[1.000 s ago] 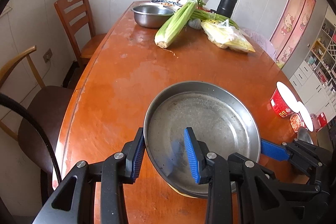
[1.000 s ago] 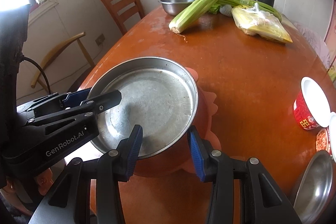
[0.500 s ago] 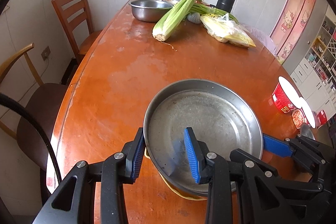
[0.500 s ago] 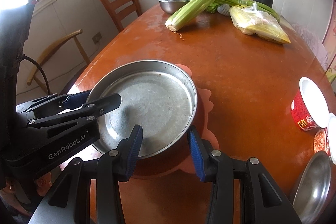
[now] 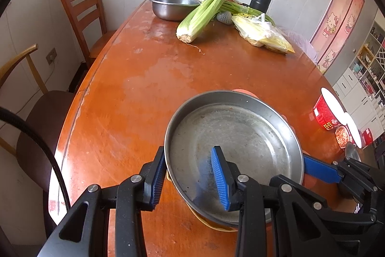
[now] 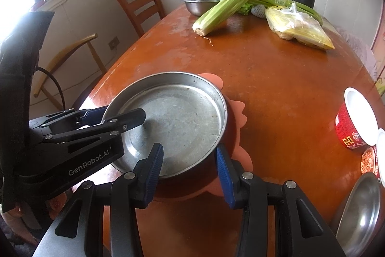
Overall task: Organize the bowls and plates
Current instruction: 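Set the grey pan down on the orange plate and open the left gripper, then move the left gripper to the stainless steel bowl rim and grasp it, then lift the steel bowl with the left gripper, set it down, release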
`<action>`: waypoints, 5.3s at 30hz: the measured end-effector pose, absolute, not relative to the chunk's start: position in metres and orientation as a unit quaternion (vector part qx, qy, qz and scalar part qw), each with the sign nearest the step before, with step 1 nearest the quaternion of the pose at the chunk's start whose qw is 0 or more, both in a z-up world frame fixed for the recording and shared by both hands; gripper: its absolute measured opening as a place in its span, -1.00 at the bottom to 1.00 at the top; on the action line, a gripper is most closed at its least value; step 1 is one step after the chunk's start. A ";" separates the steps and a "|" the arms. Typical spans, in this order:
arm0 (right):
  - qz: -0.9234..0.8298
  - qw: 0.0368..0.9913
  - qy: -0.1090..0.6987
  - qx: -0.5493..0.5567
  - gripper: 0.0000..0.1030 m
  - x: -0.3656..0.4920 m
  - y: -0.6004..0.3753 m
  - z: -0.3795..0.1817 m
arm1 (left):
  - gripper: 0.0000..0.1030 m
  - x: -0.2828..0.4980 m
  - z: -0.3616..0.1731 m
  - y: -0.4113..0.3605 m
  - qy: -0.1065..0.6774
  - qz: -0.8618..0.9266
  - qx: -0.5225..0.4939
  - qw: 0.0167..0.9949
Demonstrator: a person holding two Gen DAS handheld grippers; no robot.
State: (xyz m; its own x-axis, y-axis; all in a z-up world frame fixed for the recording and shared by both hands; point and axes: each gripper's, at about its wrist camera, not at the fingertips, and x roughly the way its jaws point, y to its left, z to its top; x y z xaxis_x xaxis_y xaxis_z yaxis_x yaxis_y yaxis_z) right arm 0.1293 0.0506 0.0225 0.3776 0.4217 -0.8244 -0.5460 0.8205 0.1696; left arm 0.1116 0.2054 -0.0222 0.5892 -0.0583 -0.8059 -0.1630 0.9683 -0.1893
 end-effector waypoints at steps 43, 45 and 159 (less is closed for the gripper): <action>0.273 0.882 0.380 -0.052 0.08 0.106 0.004 0.079 | -0.10 0.078 0.036 0.177 0.400 0.043 -0.107 0.909; 0.277 0.884 0.373 -0.046 0.09 0.104 -0.002 0.085 | -0.09 0.075 0.040 0.170 0.398 0.045 -0.101 0.911; 0.152 0.871 0.466 0.014 -0.27 0.106 -0.231 -0.001 | -0.16 0.126 -0.032 -0.091 0.507 -0.119 0.022 0.853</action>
